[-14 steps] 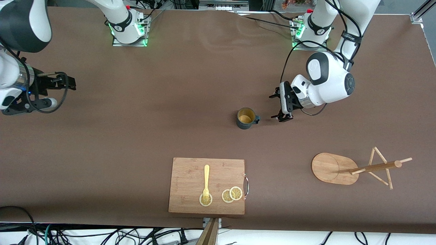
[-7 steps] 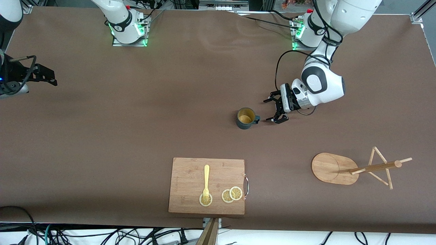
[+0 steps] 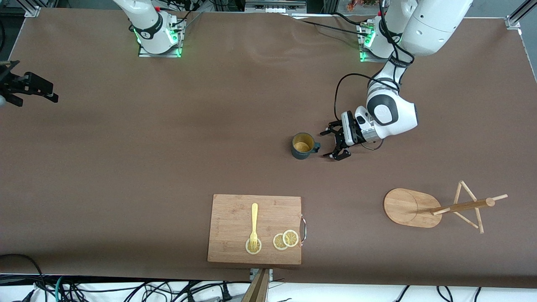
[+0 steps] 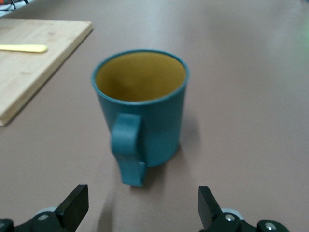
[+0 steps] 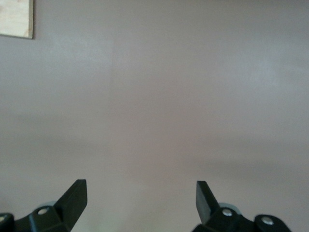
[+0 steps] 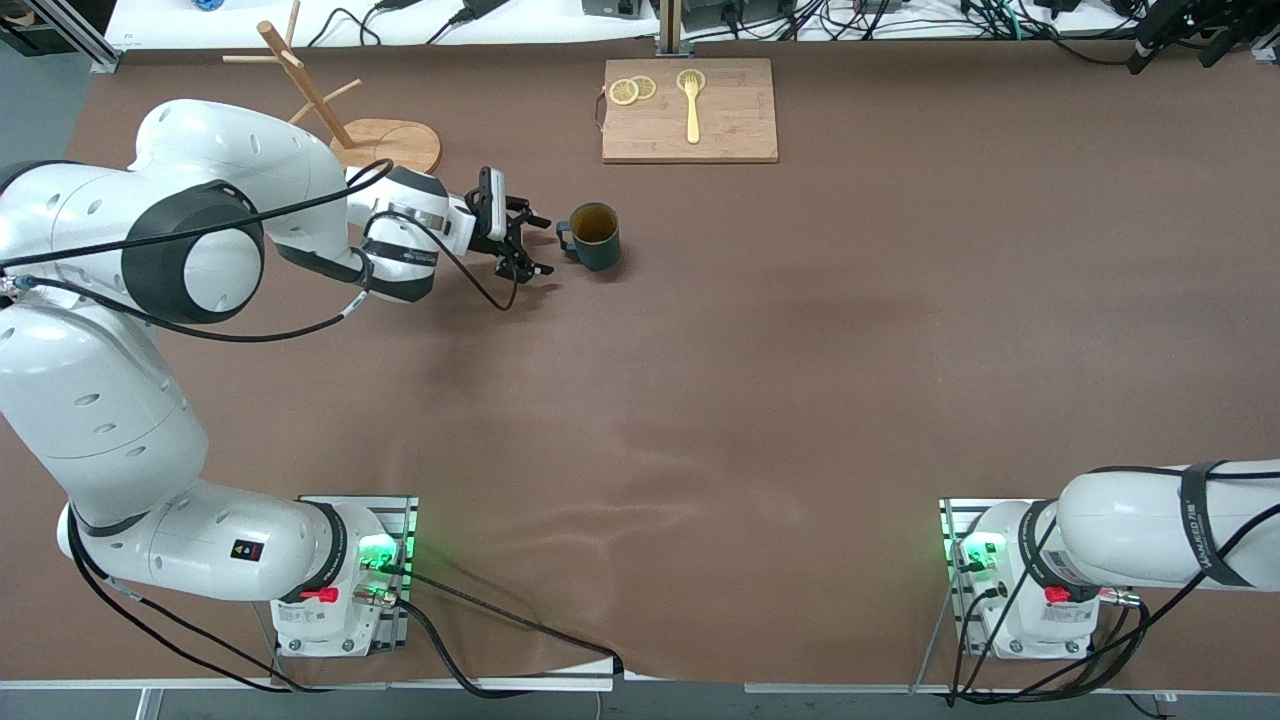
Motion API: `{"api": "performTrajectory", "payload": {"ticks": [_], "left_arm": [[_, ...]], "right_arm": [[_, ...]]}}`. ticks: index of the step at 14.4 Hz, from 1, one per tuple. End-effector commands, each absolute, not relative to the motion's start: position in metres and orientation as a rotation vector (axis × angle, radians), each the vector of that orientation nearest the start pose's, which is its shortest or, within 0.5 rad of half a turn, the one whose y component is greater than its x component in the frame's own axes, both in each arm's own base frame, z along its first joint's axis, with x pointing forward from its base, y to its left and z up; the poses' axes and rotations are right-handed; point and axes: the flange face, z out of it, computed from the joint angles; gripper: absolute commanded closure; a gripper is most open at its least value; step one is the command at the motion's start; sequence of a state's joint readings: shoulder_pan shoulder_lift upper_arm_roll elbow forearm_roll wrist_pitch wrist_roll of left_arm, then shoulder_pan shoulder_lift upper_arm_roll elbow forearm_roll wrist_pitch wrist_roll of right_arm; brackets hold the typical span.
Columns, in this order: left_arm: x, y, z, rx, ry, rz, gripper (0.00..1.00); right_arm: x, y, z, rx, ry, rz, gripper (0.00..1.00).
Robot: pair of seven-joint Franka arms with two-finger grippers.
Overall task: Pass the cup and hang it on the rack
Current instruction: 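Lower the left gripper onto the mug handle and close it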
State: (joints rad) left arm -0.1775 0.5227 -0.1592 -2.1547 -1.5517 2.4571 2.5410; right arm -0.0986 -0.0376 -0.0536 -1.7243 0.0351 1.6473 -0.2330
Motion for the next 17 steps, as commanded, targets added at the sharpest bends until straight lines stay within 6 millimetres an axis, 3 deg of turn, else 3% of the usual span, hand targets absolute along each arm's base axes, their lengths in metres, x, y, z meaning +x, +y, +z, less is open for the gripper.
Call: {"api": "performTrajectory", "payload": {"ticks": [1,7,17], "left_arm": [[0.513,-0.189,0.134,1.814,-1.635,0.902,0.00],[0.508,-0.199,0.132,1.792,-1.653,0.888,0.00],[0.507,-0.216,0.129,1.765,-1.669,0.883,0.01]], "right_arm": [[0.539,-0.071,0.596,-3.103,-0.075,0.032,0.00],[0.547,-0.053,0.598,-3.118,-0.135,0.029,0.00],[0.547,-0.055,0.598,-3.120,-0.121,0.030,0.00]]}}
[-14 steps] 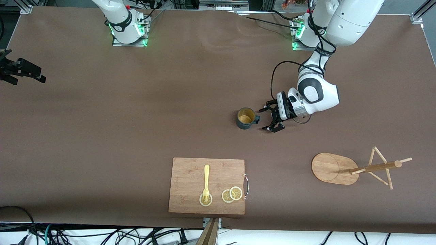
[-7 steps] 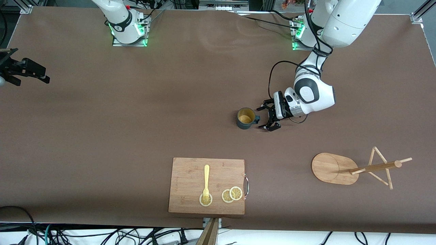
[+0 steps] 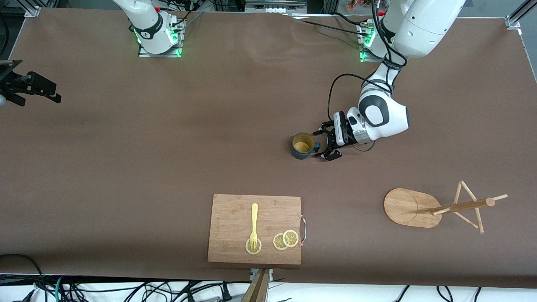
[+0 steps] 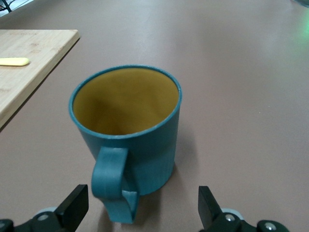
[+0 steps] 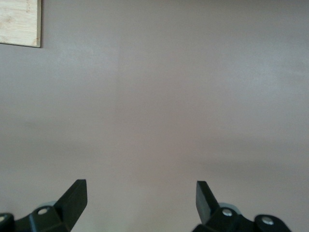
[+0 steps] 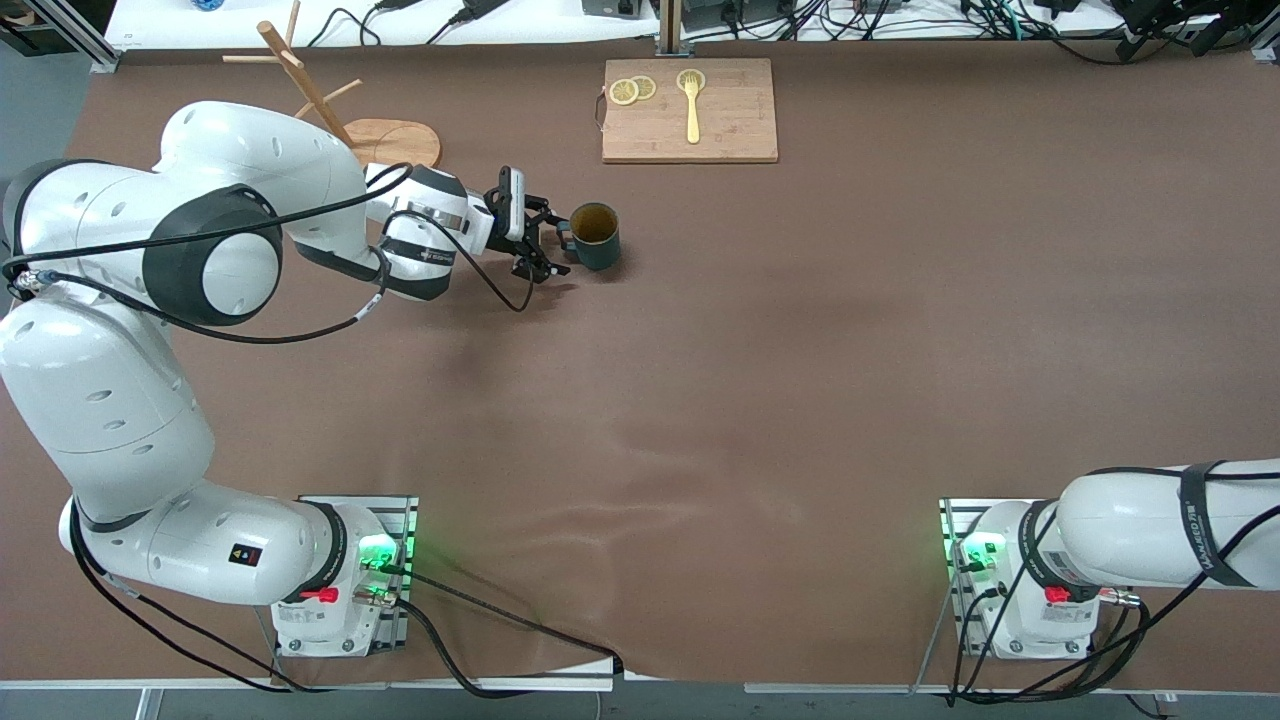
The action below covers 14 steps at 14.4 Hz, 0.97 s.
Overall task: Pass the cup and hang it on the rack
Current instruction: 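Lower the left gripper onto the mug handle and close it, then lift the mug by its handle with the left gripper toward the rack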
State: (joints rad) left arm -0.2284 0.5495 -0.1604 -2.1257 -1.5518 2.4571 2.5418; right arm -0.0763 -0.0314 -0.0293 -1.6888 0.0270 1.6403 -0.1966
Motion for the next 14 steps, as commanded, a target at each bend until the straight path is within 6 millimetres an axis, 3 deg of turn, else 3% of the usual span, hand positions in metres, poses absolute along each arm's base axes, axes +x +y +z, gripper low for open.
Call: {"api": "performTrajectory", "payload": {"ticks": [1,5,7,8,9,14], "left_arm": [[0.507,-0.217,0.129,1.765,-1.668,0.883,0.13],[0.505,-0.220,0.127,1.782,-1.637,0.891,0.52],[0.503,-0.218,0.121,1.792,-1.625,0.879,0.65],[0.503,-0.216,0.118,1.801,-1.614,0.877,0.78],[0.503,-0.216,0.118,1.809,-1.604,0.880,0.97],[0.510,-0.208,0.126,1.920,-1.423,0.846,1.00]], "right_arm": [[0.547,-0.055,0.598,-3.120,-0.123,0.032,0.00],[0.547,-0.054,0.598,-3.119,-0.121,0.029,0.00],[0.548,-0.055,0.597,-3.120,-0.118,0.032,0.00],[0.548,-0.055,0.597,-3.119,-0.118,0.032,0.00],[0.547,-0.055,0.598,-3.120,-0.118,0.030,0.00],[0.548,-0.059,0.595,-3.119,-0.104,0.036,0.00]]}}
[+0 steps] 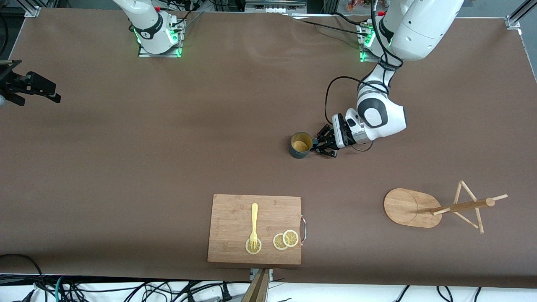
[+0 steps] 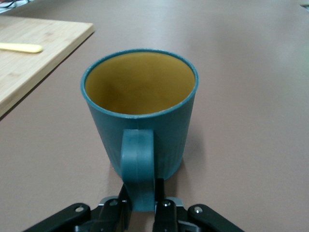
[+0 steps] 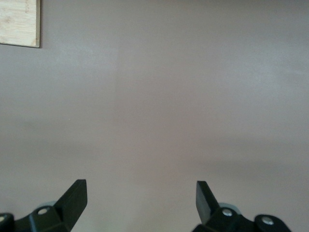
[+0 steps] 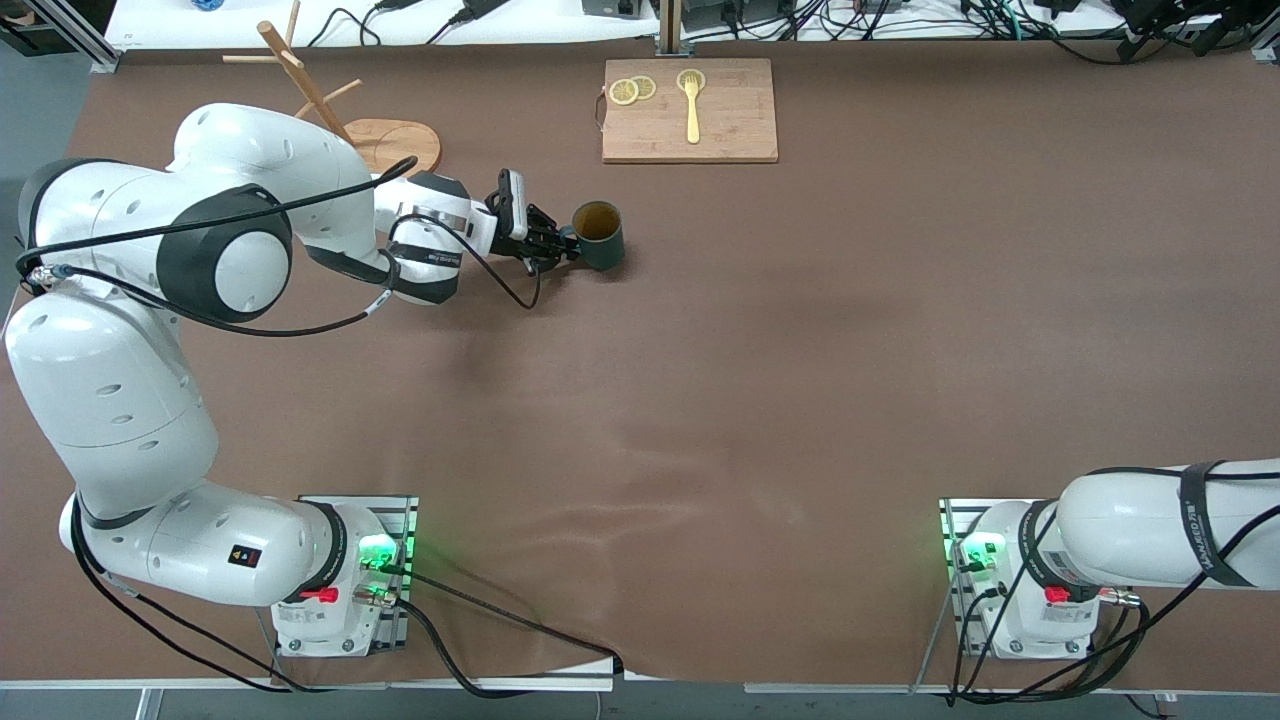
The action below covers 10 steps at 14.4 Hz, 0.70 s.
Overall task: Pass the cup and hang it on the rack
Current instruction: 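Lift the mug by its handle with the left gripper toward the rack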
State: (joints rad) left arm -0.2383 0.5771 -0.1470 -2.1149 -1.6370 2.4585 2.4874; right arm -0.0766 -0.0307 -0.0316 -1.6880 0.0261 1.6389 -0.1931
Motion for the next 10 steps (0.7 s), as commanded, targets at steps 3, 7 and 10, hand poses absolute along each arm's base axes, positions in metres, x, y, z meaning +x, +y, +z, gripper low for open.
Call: {"api": "performTrajectory", "payload": {"ticks": [3,7,10], "left_arm": [[0.513,-0.207,0.143,1.982,-1.267,0.802,1.00],[0.508,-0.195,0.191,2.082,-1.015,0.692,1.00],[0.514,-0.163,0.218,2.116,-0.921,0.570,1.00]], "right_arm": [[0.548,-0.059,0.596,-3.119,-0.101,0.032,0.00],[0.548,-0.059,0.596,-3.119,-0.101,0.034,0.00],[0.547,-0.062,0.594,-3.117,-0.094,0.043,0.00]]}}
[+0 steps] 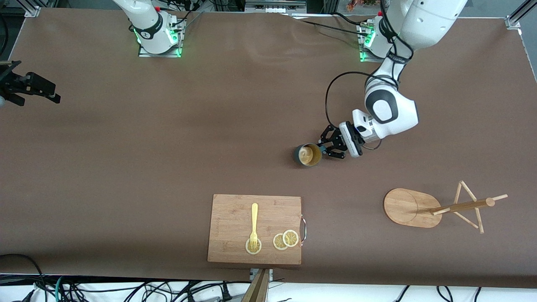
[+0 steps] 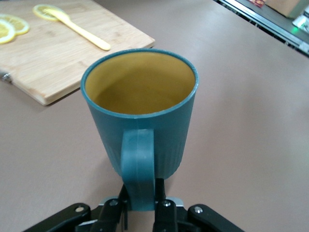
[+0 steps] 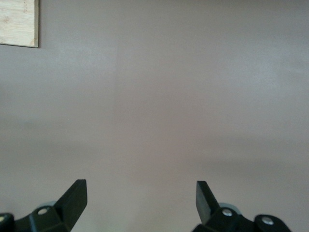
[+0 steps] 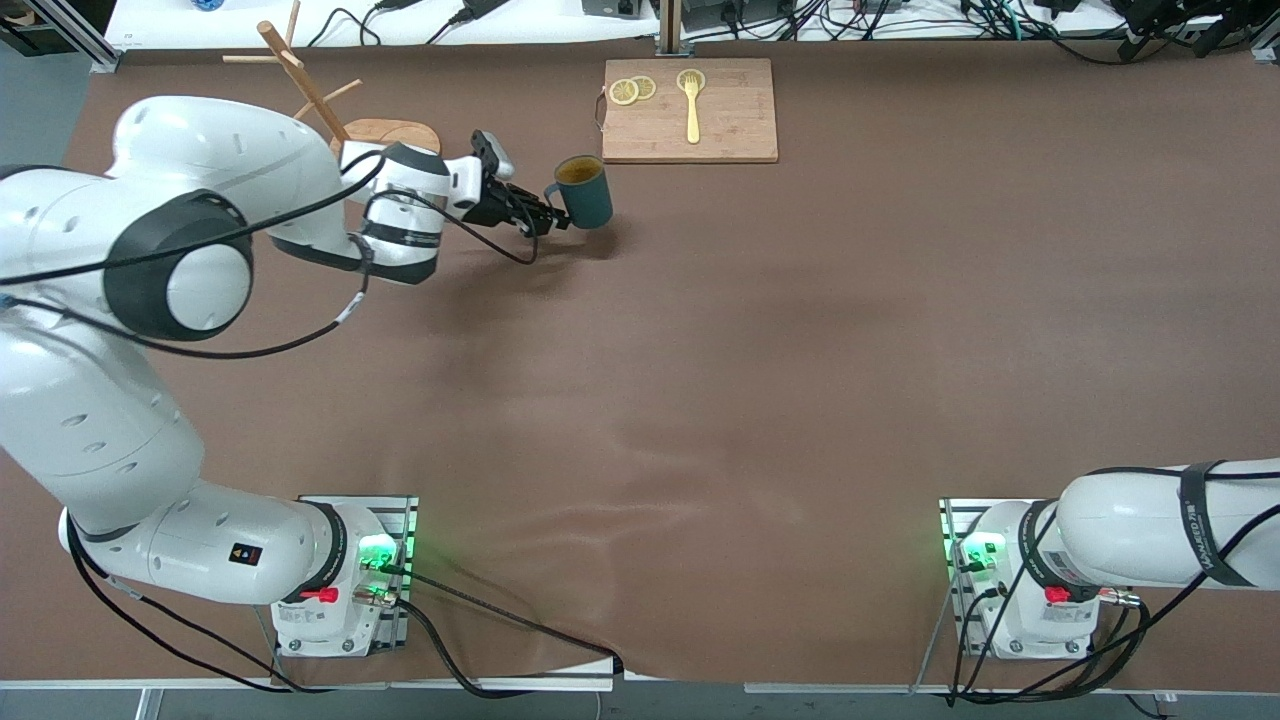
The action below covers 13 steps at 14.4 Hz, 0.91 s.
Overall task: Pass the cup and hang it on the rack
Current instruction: 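Lift the mug by its handle with the left gripper toward the rack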
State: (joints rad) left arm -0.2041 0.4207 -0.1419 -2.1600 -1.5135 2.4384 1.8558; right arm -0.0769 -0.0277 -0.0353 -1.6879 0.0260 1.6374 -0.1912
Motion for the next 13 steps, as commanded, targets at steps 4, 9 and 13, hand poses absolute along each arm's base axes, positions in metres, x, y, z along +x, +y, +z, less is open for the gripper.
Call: {"api": "performTrajectory", "payload": {"ticks": [4,9,13], "left_arm": [[0.524,-0.109,0.270,2.115,-0.958,0.408,1.00],[0.505,-0.044,0.320,2.117,-0.845,0.150,1.00],[0.481,0.005,0.347,2.138,-0.734,-0.037,1.00]], "right_arm": [[0.548,-0.055,0.596,-3.119,-0.113,0.034,0.00],[0.548,-0.053,0.596,-3.117,-0.115,0.032,0.00],[0.549,-0.050,0.596,-3.116,-0.127,0.031,0.00]]}}
